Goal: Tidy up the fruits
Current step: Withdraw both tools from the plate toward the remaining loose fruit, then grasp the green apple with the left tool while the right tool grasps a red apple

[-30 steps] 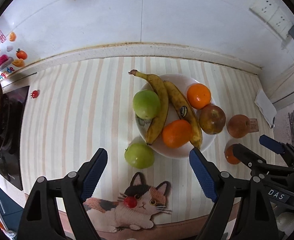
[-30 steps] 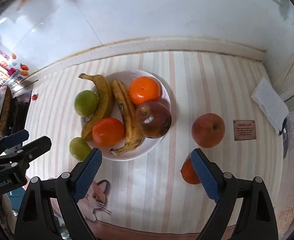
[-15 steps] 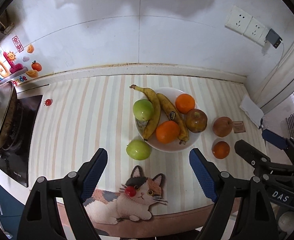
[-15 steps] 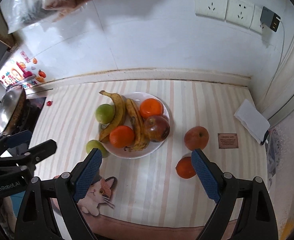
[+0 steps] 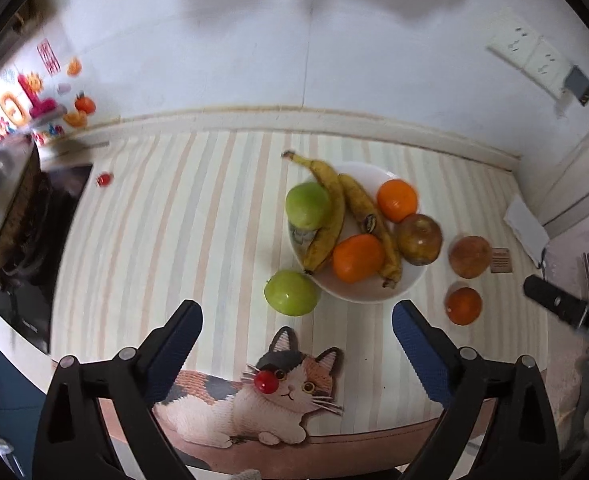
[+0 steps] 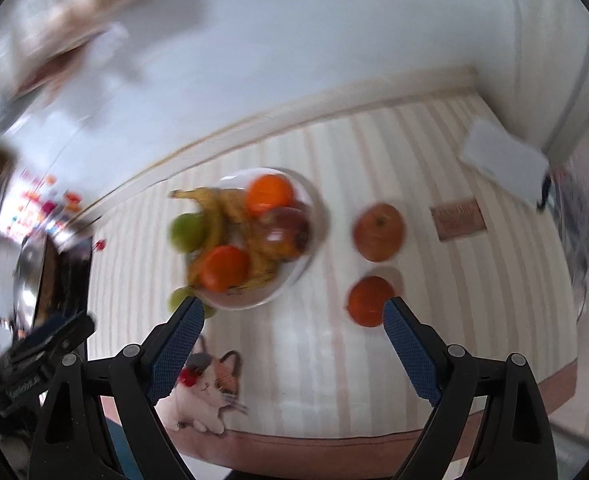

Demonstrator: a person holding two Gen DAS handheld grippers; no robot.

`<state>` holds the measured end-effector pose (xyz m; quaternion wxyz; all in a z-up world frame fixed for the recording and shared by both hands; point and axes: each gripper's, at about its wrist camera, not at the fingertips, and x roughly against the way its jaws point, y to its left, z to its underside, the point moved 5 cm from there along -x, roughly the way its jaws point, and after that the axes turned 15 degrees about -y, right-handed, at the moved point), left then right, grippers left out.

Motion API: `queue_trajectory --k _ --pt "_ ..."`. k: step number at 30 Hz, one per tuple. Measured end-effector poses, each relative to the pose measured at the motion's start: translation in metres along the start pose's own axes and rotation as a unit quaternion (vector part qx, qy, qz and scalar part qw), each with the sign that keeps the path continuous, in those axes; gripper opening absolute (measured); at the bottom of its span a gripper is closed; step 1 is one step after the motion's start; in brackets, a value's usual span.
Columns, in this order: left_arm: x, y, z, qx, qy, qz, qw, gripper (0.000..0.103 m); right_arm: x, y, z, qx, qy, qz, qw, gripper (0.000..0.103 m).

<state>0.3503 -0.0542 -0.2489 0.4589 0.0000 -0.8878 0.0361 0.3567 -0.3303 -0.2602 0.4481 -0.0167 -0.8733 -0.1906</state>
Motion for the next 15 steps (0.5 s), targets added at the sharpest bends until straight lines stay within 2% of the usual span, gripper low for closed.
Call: queue_trajectory --k 6,12,14,15 --pt "-0.047 0.013 0.016 0.027 0.034 -0.020 0.9989 0.097 -0.065 -0.052 -0.016 -0.044 0.023 0.043 0.998 0.093" --pt "-0.087 0.032 0.028 0.052 0.070 -0.051 0.9949 0.097 -0.130 -0.070 -0.025 -0.049 0.041 0.080 0.995 0.093" --pt "-0.096 0.039 0.032 0.062 0.081 -0.057 0.9932 0.097 -0.146 -0.072 -0.024 -0.051 0.050 0.083 0.994 0.090" --pt "-0.099 0.042 0.033 0.064 0.085 -0.059 0.9925 0.097 -0.151 -0.072 -0.023 -0.049 0.053 0.083 0.994 0.082"
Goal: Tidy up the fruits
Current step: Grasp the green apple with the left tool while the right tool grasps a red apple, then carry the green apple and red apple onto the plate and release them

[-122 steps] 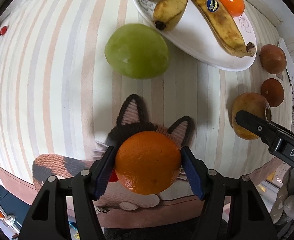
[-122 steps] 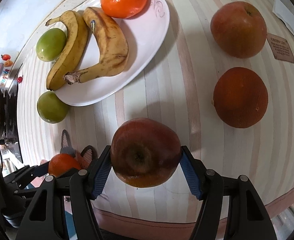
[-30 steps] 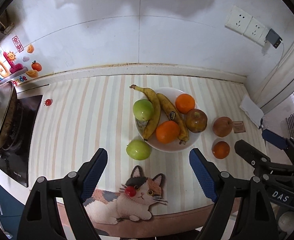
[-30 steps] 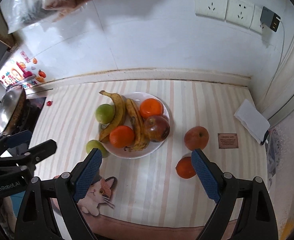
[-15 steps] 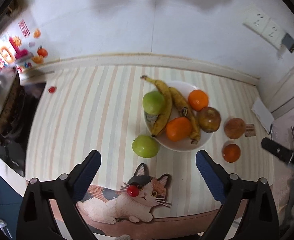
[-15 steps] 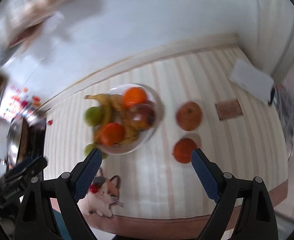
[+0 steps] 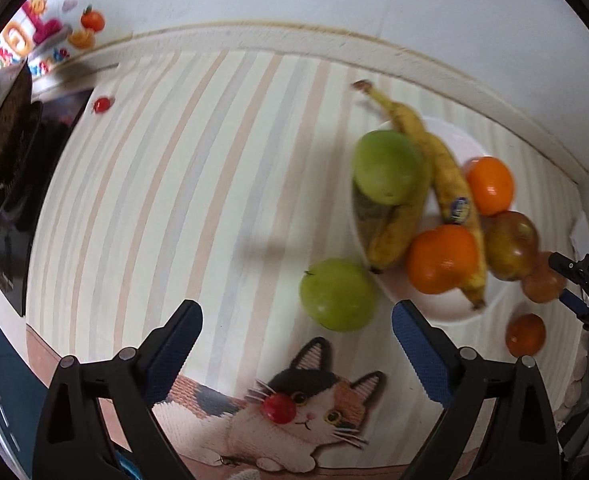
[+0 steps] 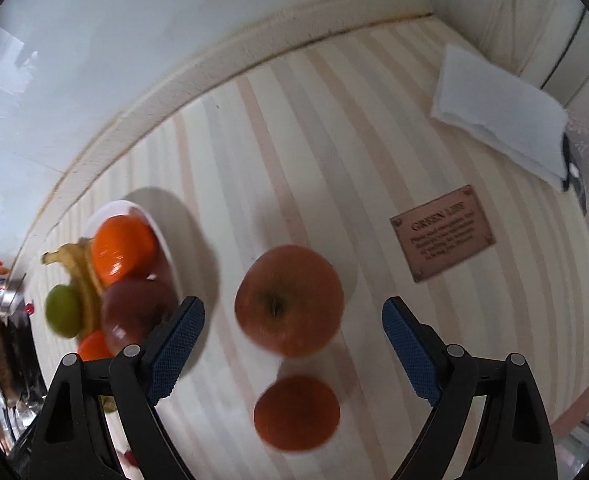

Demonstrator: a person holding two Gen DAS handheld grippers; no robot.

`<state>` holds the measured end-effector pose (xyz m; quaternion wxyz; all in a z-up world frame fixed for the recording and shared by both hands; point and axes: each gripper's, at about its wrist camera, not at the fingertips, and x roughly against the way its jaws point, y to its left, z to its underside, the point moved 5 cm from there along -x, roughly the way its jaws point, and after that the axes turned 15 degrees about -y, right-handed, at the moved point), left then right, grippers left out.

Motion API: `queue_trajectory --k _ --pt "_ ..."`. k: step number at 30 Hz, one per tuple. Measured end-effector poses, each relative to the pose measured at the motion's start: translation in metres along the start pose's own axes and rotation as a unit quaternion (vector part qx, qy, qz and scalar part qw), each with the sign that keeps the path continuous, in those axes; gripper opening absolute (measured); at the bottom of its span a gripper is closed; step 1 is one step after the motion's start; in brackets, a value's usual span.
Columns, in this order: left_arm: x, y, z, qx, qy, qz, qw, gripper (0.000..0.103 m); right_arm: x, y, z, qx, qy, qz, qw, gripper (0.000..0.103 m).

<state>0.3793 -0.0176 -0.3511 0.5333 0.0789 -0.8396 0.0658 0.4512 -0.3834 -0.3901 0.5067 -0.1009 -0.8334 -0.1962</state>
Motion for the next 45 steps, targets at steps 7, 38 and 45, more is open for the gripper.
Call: queue_trajectory --k 7,38,45 --pt "-0.022 0.016 0.001 0.008 0.024 -0.014 0.9996 0.097 -0.016 0.011 -0.001 0.043 -0.012 0.012 0.999 0.067" --pt "-0.047 -0.026 0.024 -0.079 0.077 0.130 0.9853 0.056 -0.011 0.057 0.049 0.076 0.038 -0.032 0.996 0.066" --pt "-0.062 -0.031 0.035 -0.066 0.117 0.147 0.9799 0.057 -0.015 0.060 0.052 0.080 0.042 -0.031 0.995 0.066"
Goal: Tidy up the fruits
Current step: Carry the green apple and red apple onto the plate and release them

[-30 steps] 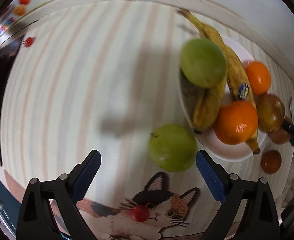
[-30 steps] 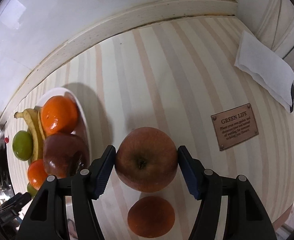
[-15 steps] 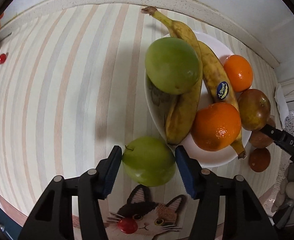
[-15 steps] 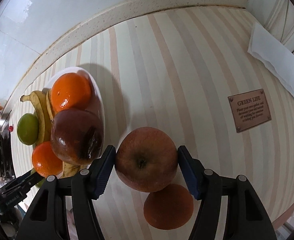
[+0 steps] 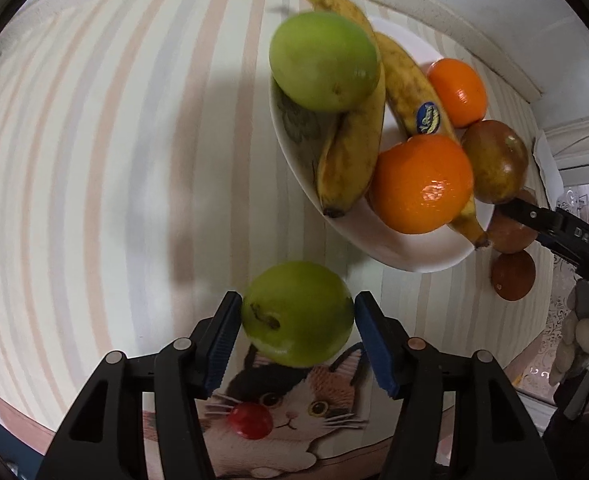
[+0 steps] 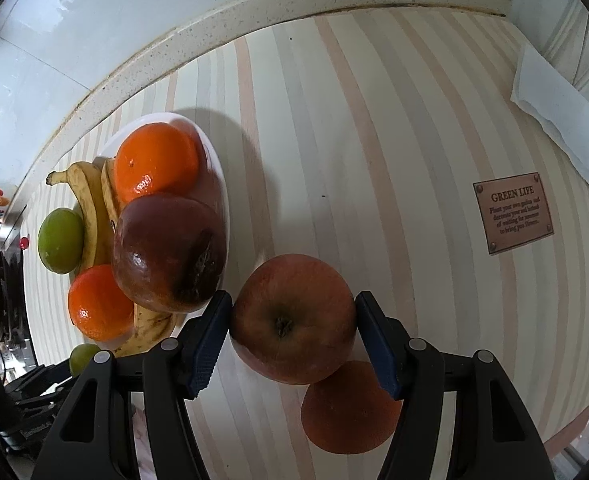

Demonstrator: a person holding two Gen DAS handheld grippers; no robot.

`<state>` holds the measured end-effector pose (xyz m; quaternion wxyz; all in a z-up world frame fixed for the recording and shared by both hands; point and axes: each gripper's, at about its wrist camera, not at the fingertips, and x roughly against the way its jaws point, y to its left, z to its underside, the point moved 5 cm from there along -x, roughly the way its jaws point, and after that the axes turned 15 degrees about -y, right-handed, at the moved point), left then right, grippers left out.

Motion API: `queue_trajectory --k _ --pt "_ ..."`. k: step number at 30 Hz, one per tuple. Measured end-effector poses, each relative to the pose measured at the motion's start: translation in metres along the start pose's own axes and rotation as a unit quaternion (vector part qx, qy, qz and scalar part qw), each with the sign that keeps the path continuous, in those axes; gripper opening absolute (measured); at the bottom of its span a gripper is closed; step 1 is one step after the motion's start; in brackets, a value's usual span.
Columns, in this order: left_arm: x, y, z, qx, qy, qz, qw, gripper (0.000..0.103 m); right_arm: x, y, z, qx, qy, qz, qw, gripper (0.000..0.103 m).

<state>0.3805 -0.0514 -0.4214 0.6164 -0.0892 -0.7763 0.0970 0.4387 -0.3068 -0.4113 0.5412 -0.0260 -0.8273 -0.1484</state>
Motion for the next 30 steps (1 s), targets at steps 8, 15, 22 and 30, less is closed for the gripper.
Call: queue_trajectory --k 8,15,22,30 --pt "0.002 0.010 0.004 0.021 -0.016 -0.023 0.9994 0.055 0.004 -0.001 -0.004 0.011 0.000 0.002 1.000 0.066" --pt "0.035 0.012 0.003 0.020 -0.053 -0.035 0.9978 0.055 0.020 -0.002 -0.006 0.016 -0.026 0.003 1.000 0.066" --pt "0.080 -0.009 -0.028 0.015 -0.096 0.002 0.9953 0.055 0.047 0.003 -0.021 0.005 -0.053 -0.019 0.998 0.066" --pt "0.099 -0.055 -0.114 -0.045 -0.112 0.029 0.9923 0.055 0.088 0.050 -0.046 0.009 -0.095 -0.086 0.992 0.066"
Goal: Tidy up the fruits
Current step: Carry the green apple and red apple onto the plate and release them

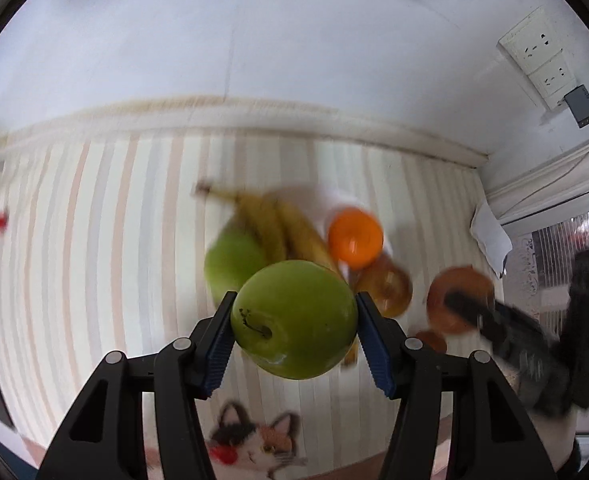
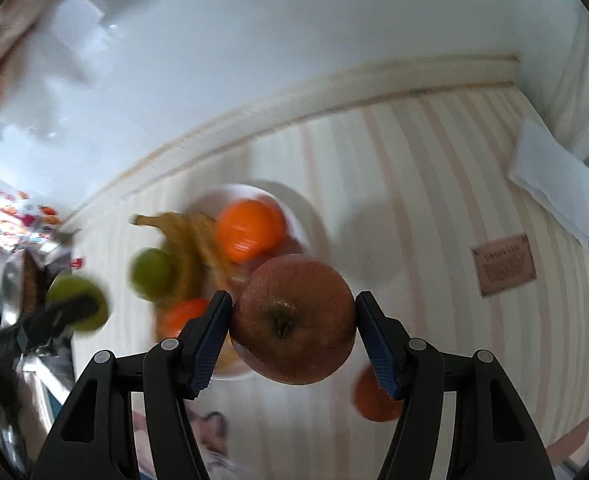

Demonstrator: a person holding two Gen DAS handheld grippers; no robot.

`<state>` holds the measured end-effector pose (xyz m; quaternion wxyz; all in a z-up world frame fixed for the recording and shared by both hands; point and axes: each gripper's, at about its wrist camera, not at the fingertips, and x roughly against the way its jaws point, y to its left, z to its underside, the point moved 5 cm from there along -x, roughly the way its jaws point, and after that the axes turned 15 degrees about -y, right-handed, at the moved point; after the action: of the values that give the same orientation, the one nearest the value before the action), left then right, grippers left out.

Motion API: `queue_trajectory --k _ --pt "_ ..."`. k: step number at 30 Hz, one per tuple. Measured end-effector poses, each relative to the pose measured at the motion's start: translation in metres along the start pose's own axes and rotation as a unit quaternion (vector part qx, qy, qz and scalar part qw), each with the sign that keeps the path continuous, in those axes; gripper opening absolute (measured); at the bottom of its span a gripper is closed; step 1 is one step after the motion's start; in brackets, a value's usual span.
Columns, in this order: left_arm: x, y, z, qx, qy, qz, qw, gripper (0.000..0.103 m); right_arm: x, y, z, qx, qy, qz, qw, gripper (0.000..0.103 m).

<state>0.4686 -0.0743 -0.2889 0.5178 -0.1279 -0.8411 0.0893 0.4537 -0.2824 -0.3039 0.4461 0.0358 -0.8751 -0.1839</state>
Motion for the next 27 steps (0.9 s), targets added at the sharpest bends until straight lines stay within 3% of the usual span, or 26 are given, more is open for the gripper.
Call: queue_trajectory --k 4,9,13,17,24,27 --pt "-0.034 -0.005 -0.041 -0.036 0.030 -0.010 0.9989 0.055 -0.008 0.037 -0.008 0.016 -0.006 -0.029 0.999 0.066" --pt "-0.082 0.002 -0.058 -0.048 0.102 -0.015 0.9935 0.055 -0.038 0.067 -0.004 0.034 0.001 -0.038 0.999 0.066" --pt "-0.110 -0.002 -0.053 -0.050 0.151 -0.006 0.9872 0.055 -0.059 0.070 0.005 0.043 0.014 -0.035 0.998 0.066" --pt "-0.124 -0.007 -0.046 -0.063 0.177 -0.011 0.9822 0.055 -0.074 0.071 0.012 0.053 0.025 -0.031 0.998 0.066" --pt "-0.131 -0.015 -0.029 -0.077 0.201 -0.006 0.9764 0.055 -0.087 0.074 0.018 0.057 0.035 -0.035 0.997 0.066" --pt "-0.130 -0.018 -0.023 -0.101 0.194 -0.016 0.9757 0.055 -0.091 0.074 0.020 0.056 0.045 -0.038 0.997 0.067"
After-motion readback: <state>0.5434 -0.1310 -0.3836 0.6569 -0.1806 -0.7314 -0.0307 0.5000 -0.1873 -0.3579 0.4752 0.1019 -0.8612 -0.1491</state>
